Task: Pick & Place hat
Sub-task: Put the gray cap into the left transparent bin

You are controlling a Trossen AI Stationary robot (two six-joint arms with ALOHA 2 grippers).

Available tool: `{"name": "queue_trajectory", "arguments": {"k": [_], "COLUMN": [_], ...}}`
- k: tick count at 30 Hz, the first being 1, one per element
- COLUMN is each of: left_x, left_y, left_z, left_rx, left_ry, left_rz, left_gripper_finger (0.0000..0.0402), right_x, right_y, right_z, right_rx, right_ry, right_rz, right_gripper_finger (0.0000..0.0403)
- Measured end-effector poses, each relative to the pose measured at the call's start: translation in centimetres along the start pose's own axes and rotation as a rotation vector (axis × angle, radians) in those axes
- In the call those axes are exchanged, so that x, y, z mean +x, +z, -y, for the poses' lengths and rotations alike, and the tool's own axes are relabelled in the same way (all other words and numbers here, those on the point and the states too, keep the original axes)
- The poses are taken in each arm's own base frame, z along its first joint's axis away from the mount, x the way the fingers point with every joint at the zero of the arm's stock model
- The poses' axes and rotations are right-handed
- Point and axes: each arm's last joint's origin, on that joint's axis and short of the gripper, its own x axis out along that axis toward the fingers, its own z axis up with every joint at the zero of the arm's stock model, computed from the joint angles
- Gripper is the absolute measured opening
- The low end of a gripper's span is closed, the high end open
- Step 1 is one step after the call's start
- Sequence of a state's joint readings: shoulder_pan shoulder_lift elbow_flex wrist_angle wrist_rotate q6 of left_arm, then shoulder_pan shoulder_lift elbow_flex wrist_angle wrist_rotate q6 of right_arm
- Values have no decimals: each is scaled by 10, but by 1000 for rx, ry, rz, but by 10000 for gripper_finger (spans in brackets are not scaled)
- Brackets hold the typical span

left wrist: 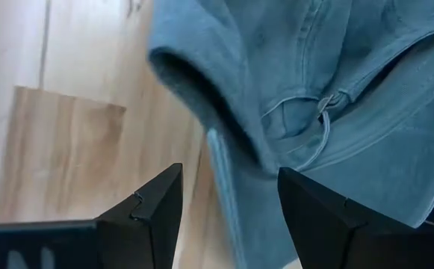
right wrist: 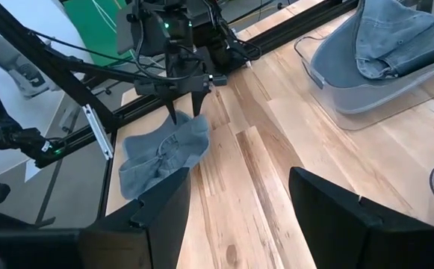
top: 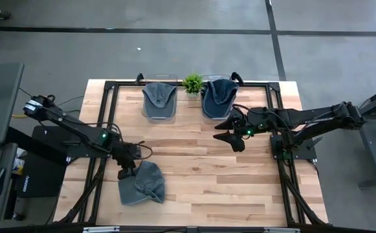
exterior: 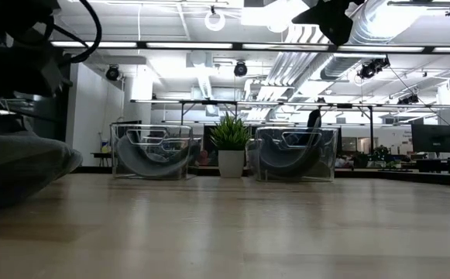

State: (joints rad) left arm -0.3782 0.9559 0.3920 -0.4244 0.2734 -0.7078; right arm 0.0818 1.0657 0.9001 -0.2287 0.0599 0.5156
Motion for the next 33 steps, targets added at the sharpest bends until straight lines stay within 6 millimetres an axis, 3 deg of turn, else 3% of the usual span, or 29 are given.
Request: {"name": "queue_trajectory", "arguments": {"k": [16,33], "left_x": [24,36], "left_y": [9,13], "left_z": [3,3], "left_rx": [-6,-82], "left_ry": [-75,-90], "left_rz": [-69,-75], "left_gripper_finger": [198,182], "right_x": [-1,-1], "right_y": [-4,-7], "right_z": [-7,-12], "right_rx": [-15,-25], "right_ry": [19,14], "right_rz": [-10,-6], "right_gripper_finger": [222,222]}}
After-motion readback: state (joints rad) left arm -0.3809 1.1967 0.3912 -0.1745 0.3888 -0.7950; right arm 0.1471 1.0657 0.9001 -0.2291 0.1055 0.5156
